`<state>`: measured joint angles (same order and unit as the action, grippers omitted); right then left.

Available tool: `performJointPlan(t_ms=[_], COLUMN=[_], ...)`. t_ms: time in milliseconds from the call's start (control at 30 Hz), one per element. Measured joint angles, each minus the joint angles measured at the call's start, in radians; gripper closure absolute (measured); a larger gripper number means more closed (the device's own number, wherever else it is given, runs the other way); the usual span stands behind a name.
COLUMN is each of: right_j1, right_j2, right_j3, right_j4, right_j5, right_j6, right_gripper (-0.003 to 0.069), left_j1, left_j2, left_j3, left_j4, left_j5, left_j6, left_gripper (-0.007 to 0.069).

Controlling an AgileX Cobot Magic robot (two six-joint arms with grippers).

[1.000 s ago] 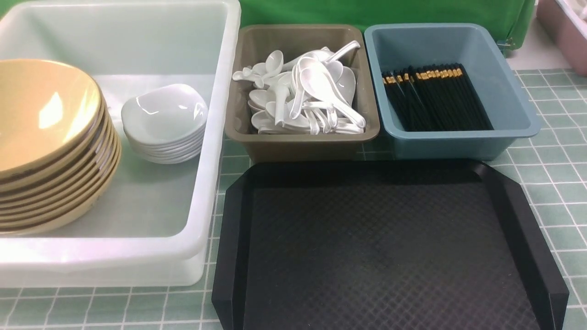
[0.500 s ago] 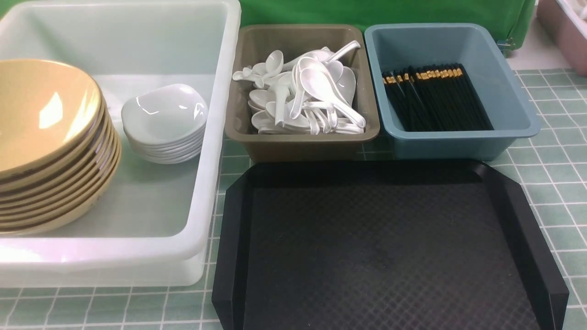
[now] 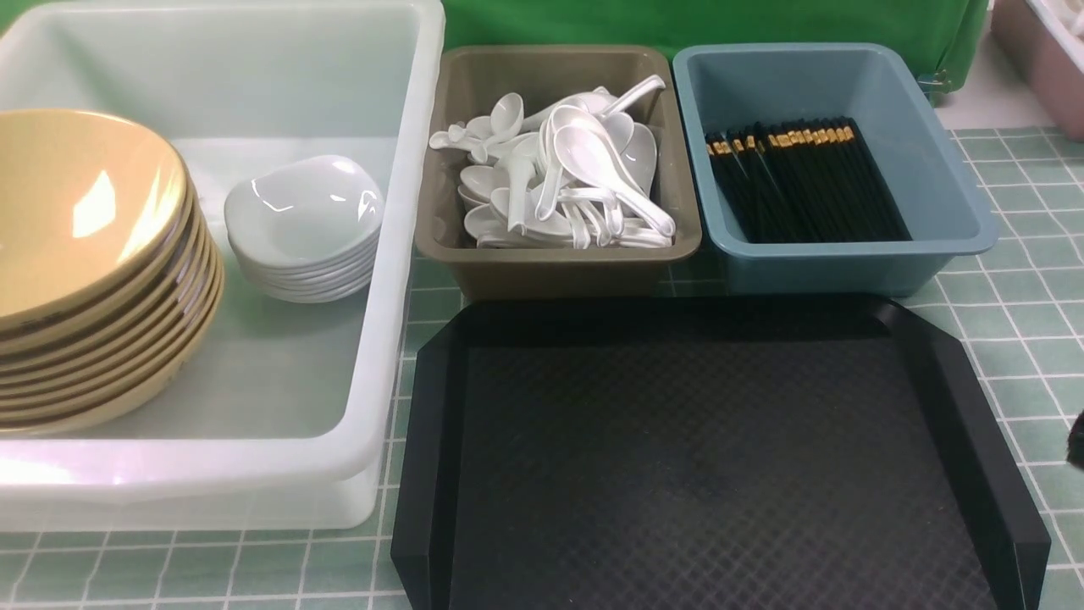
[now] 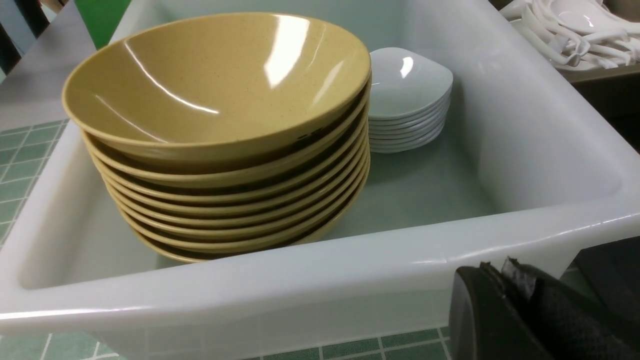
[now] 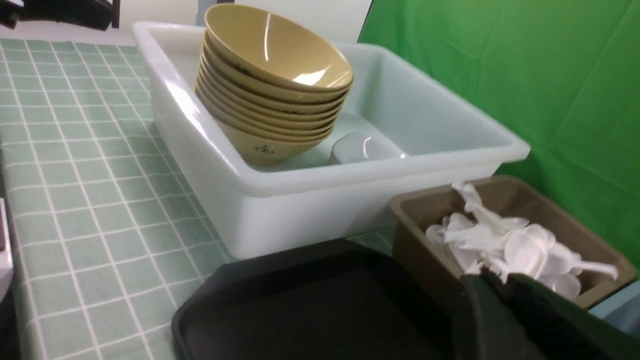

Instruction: On blue table put chopsticks spoon bowls plates into blue grey white boxes.

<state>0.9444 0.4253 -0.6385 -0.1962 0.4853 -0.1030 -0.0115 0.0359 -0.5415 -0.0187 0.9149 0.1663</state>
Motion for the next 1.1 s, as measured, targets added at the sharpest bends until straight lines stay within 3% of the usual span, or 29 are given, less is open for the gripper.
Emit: performJointPlan(t_ms=[100,267,433,633,767,1100], right_j1=[-0.079,-0.305,-0.617,-0.866,-0.957,-0.971], right_j2=[-0.038,-0.108,-0.227,-0.343,-0.418,-0.437], right_j3=[0.082,0.198,0.341,0.499,0.601,0.666], right_j4=[-0.053,-0.072,-0.075,-0.075,-0.053,0.017], right_j5=[-0.071,-0.178,-0.267,-0.283,-0.282,-0.195], right_j6=[0.116,0.252,0.294,0.354,0.363,0.383], right_gripper=[0.0622,0.0624,0.0624,0.0624,0.0624,0.0624], left_j1=[0.000,0.000,0.000,0.000,0.000,0.000], left_j2=[0.000,0.000,0.000,0.000,0.000,0.000], left_j3=[0.000,0.000,0.000,0.000,0.000,0.001], left_j4=[0.000,0.000,0.000,0.000,0.000,-0.001], left_j5=[0.000,0.000,0.000,0.000,0.000,0.001], left_j6=[0.000,0.000,0.000,0.000,0.000,0.000], left_gripper=[0.0623,0.0623,0.0623,0.0623,0.0623,0.0623])
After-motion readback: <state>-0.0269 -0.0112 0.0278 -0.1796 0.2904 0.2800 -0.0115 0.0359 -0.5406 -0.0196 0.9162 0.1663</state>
